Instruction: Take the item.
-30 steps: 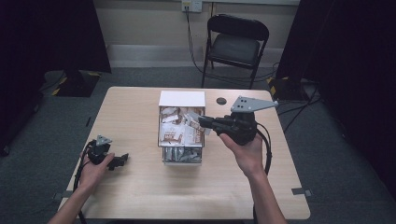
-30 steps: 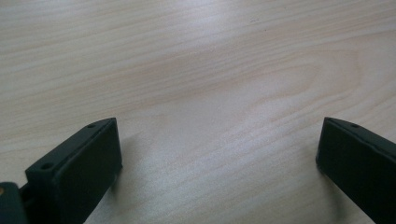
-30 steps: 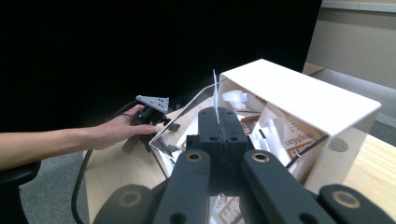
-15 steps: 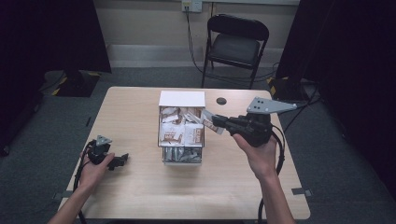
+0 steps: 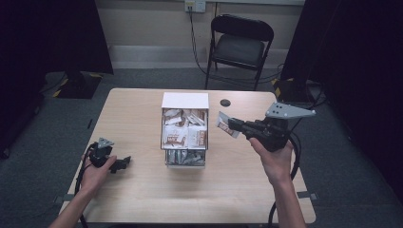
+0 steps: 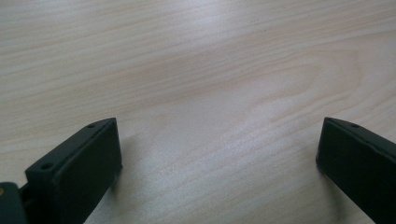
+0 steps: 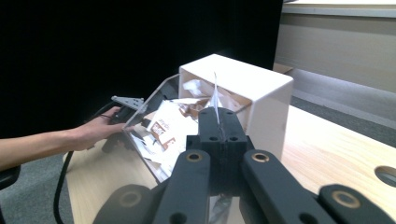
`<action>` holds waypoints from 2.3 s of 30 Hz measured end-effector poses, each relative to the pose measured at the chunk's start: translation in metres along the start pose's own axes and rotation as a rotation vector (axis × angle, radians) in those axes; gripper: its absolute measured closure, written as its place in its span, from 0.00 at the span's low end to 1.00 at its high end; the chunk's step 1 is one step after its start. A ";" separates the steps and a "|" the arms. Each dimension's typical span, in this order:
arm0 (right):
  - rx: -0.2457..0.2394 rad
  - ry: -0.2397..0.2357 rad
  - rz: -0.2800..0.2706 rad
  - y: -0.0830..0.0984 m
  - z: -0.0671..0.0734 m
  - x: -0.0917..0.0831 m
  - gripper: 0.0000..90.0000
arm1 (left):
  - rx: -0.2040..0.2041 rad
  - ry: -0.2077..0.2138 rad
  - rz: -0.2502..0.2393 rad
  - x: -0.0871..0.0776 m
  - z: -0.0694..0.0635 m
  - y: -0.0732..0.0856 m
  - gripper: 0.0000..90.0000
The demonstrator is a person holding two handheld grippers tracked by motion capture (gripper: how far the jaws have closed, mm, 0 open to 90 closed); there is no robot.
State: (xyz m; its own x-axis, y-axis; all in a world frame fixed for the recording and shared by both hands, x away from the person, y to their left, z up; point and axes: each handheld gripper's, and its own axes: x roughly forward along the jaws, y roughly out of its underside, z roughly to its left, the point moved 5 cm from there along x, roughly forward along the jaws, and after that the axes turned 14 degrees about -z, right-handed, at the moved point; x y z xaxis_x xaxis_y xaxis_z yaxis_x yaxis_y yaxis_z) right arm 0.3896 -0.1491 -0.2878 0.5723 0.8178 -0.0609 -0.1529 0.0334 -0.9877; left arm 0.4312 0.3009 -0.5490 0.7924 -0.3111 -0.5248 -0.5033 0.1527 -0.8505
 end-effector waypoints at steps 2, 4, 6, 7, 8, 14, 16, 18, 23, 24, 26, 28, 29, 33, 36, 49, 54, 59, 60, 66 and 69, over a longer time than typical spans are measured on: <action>0.003 0.013 0.002 0.001 -0.004 -0.002 1.00 | 0.000 0.000 -0.001 0.000 0.000 0.000 0.00; 0.008 0.023 0.001 0.003 -0.008 -0.004 1.00 | 0.000 0.000 -0.001 0.000 0.000 0.000 0.00; 0.008 0.031 0.005 0.005 -0.011 -0.005 1.00 | 0.000 0.000 -0.001 0.000 0.000 0.000 0.00; 0.009 0.034 0.010 0.007 -0.013 -0.005 1.00 | 0.001 0.000 0.000 0.000 0.000 0.000 0.00; 0.010 0.036 0.013 0.008 -0.015 -0.005 1.00 | 0.000 0.000 0.000 0.000 0.000 0.000 0.00; 0.020 0.056 0.036 0.018 -0.024 -0.004 1.00 | 0.001 0.000 0.000 0.000 0.000 0.000 0.00; 0.020 0.065 0.045 0.021 -0.027 -0.003 1.00 | 0.001 0.000 -0.001 0.000 0.000 0.000 0.00; 0.015 0.078 0.071 0.026 -0.029 -0.001 1.00 | 0.000 0.000 0.000 0.000 0.000 0.000 0.00; 0.021 0.093 0.101 0.036 -0.036 0.002 1.00 | 0.000 0.000 0.000 0.000 0.000 0.000 0.00; 0.025 0.096 0.108 0.039 -0.037 0.002 1.00 | 0.000 0.000 -0.001 0.000 0.000 0.000 0.00; 0.031 0.102 0.120 0.044 -0.040 0.003 1.00 | 0.000 0.000 -0.001 0.000 0.000 0.000 0.00; 0.037 0.108 0.133 0.049 -0.044 0.005 1.00 | 0.000 0.000 -0.001 0.000 0.000 0.000 0.00; 0.039 0.113 0.141 0.052 -0.046 0.005 1.00 | 0.000 0.000 -0.001 0.000 0.000 0.000 0.00; 0.051 0.117 0.154 0.059 -0.050 0.007 1.00 | 0.000 0.000 -0.001 0.000 0.000 0.000 0.00; 0.052 0.112 0.157 0.064 -0.052 0.008 1.00 | 0.000 0.000 -0.001 0.000 0.000 0.000 0.00; 0.079 0.123 0.197 0.092 -0.063 0.017 1.00 | 0.000 0.000 0.000 0.000 0.000 0.000 0.00; 0.080 0.125 0.222 0.099 -0.065 0.022 1.00 | 0.000 0.000 0.000 0.000 0.000 0.000 0.00; 0.085 0.121 0.235 0.108 -0.064 0.027 1.00 | 0.000 0.000 0.000 0.000 0.000 0.000 0.00; 0.088 0.123 0.243 0.111 -0.065 0.028 1.00 | 0.000 0.000 0.000 0.000 0.000 0.000 0.00; 0.094 0.126 0.278 0.125 -0.067 0.034 1.00 | 0.000 0.000 -0.001 0.000 0.000 0.000 0.00; 0.095 0.124 0.300 0.133 -0.067 0.039 1.00 | 0.000 0.000 -0.001 0.000 0.000 0.000 0.00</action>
State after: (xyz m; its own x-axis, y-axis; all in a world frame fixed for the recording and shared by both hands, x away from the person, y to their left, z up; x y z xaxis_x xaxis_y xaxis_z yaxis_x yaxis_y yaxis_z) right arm 0.4461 -0.1510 -0.4309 0.5832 0.7234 -0.3694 -0.3999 -0.1402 -0.9058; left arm 0.4312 0.3009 -0.5490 0.7926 -0.3114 -0.5242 -0.5029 0.1523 -0.8508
